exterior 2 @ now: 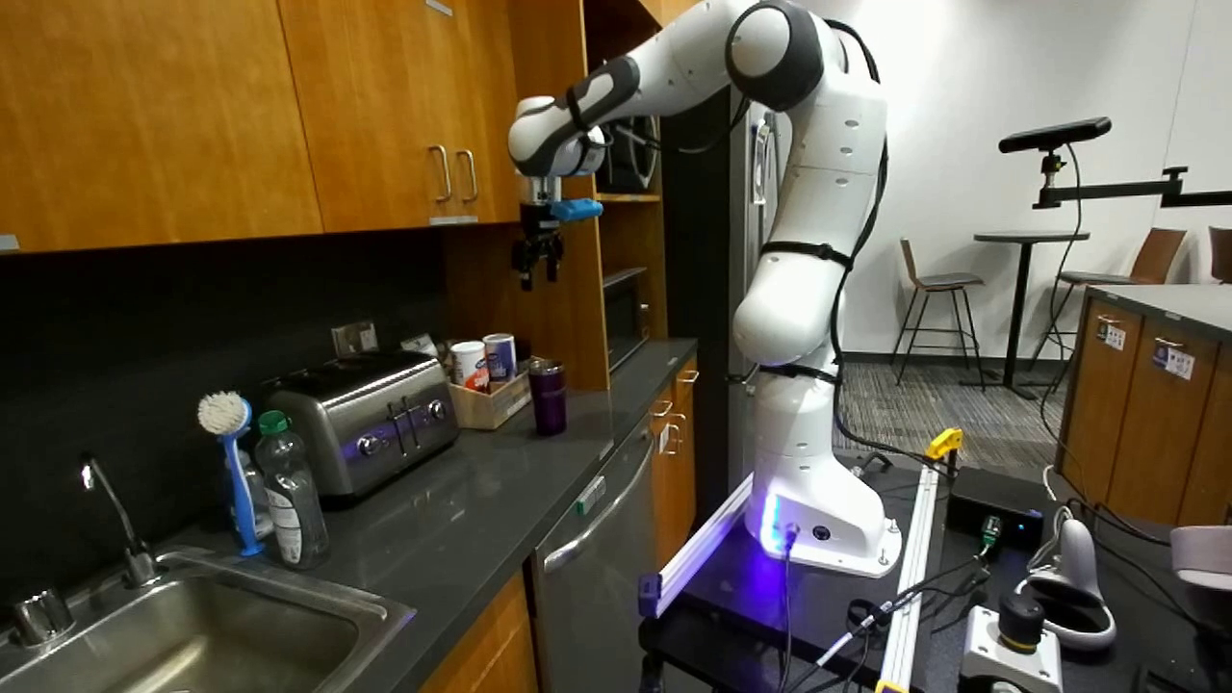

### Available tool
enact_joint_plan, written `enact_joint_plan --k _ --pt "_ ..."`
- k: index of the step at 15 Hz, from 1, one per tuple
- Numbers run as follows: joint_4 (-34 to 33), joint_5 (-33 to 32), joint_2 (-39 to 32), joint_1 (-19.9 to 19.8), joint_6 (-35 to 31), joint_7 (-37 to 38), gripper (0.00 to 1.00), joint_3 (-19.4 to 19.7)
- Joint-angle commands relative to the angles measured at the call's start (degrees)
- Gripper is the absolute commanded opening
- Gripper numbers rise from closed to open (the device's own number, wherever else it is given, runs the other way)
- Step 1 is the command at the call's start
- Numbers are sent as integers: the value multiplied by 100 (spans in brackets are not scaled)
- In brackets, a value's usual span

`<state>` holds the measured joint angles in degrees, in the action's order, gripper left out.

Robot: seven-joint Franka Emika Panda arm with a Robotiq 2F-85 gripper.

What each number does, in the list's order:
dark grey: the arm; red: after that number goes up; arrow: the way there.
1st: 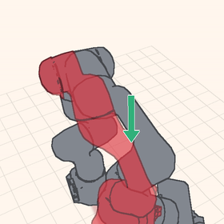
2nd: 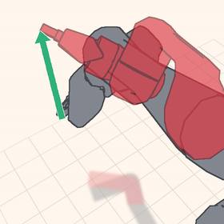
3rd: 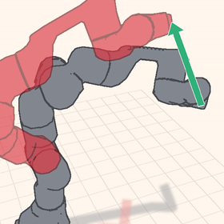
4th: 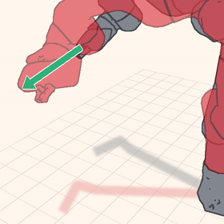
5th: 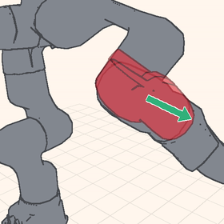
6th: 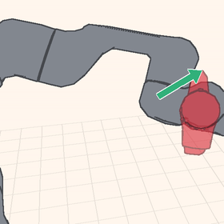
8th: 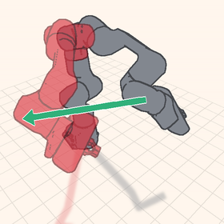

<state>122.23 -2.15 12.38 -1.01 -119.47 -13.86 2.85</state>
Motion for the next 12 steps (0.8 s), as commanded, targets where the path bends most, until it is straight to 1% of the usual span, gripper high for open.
enact_joint_plan --k 1,6,12 --pt "227 333 -70 -17 -364 -369 100 195" --pt "592 556 -214 -18 -556 -568 100 284" --pt "1033 393 -128 54 -841 -545 100 147"
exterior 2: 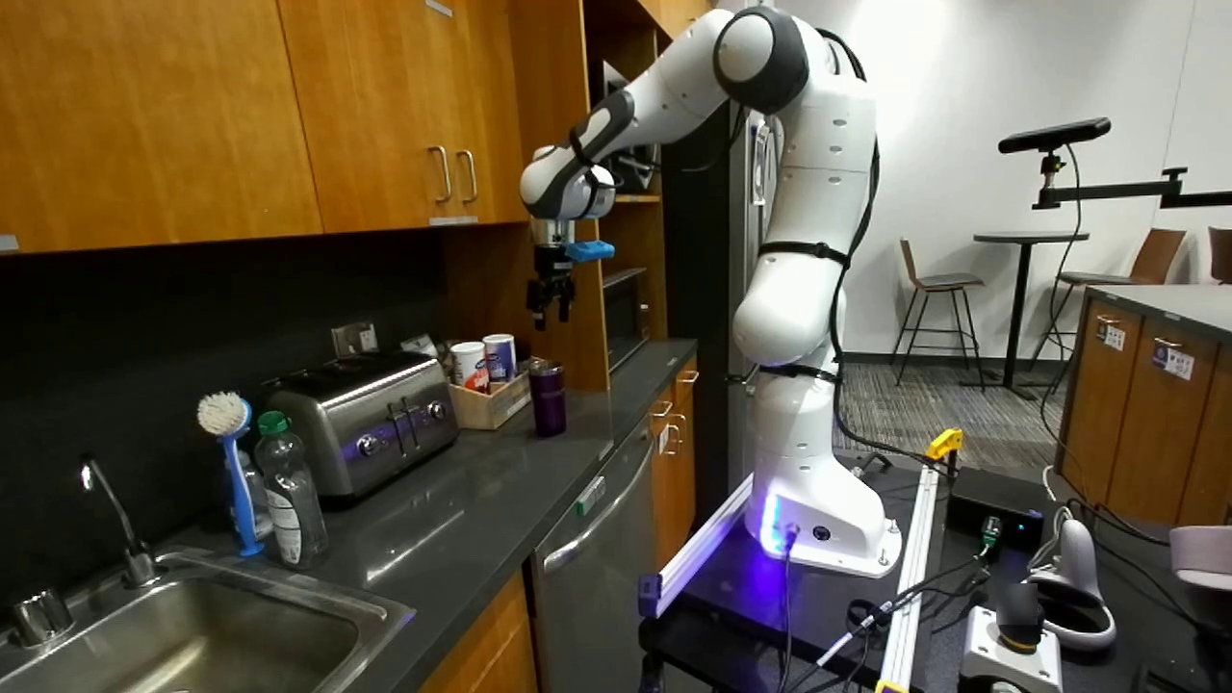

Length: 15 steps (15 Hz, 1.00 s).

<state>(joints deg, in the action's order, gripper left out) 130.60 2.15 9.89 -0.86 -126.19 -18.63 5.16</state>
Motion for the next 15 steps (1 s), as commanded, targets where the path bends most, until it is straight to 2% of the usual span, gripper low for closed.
enact_joint_plan --k 1,3,6,8,10,15 --pt "235 -59 136 52 -205 -65 100 -116" --pt "276 -284 190 56 -291 87 100 -220" --pt "-142 -1030 -11 -24 475 1084 100 -432" --pt "-336 -1219 -130 3 1001 1329 100 -481" --pt "-397 -1191 -213 29 1200 1268 100 -476" --pt "-114 -922 -375 15 231 464 100 -316"
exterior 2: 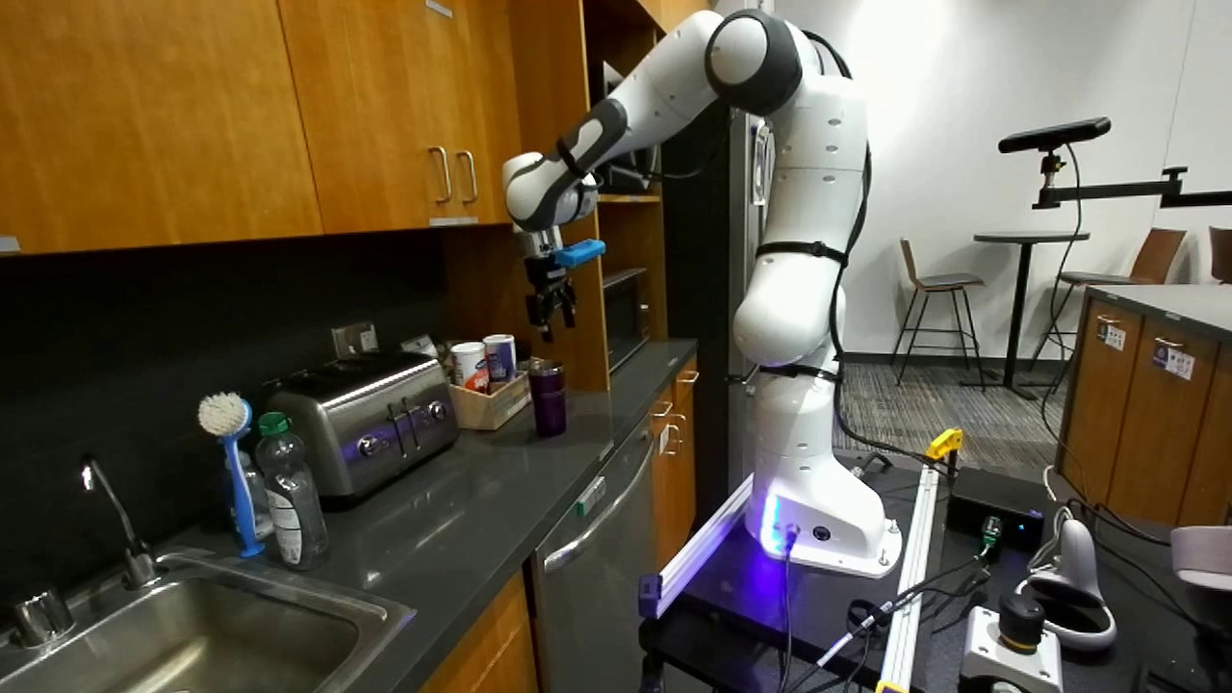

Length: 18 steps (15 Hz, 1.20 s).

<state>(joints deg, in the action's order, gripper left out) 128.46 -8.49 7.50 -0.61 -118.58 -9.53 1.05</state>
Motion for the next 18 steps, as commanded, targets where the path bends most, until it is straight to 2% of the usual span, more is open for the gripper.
enact_joint_plan --k 1,6,13,18 --pt "169 203 -195 -23 -793 -593 100 128" --pt "361 833 -469 -67 -1618 -1336 100 244" --pt "369 960 -464 -29 -1749 -1503 100 166" --pt "284 999 -687 2 -1562 -1459 100 105"
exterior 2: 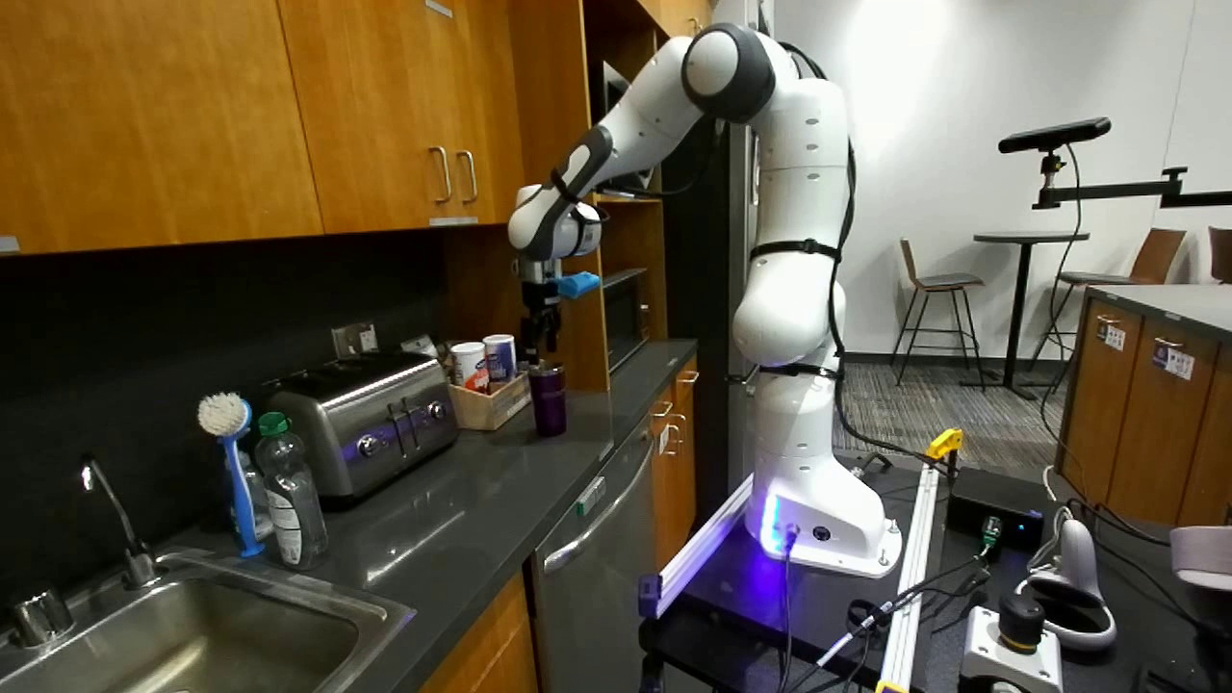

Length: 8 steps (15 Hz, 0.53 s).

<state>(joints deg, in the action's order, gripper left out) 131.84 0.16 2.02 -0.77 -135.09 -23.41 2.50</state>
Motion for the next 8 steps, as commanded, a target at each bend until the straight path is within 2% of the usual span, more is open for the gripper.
enact_joint_plan --k 1,4,8 --pt "-97 136 -203 13 231 -48 100 -48" --pt "-195 260 -450 -12 412 -127 100 -67" --pt "-142 492 -427 -58 261 -257 100 -72"
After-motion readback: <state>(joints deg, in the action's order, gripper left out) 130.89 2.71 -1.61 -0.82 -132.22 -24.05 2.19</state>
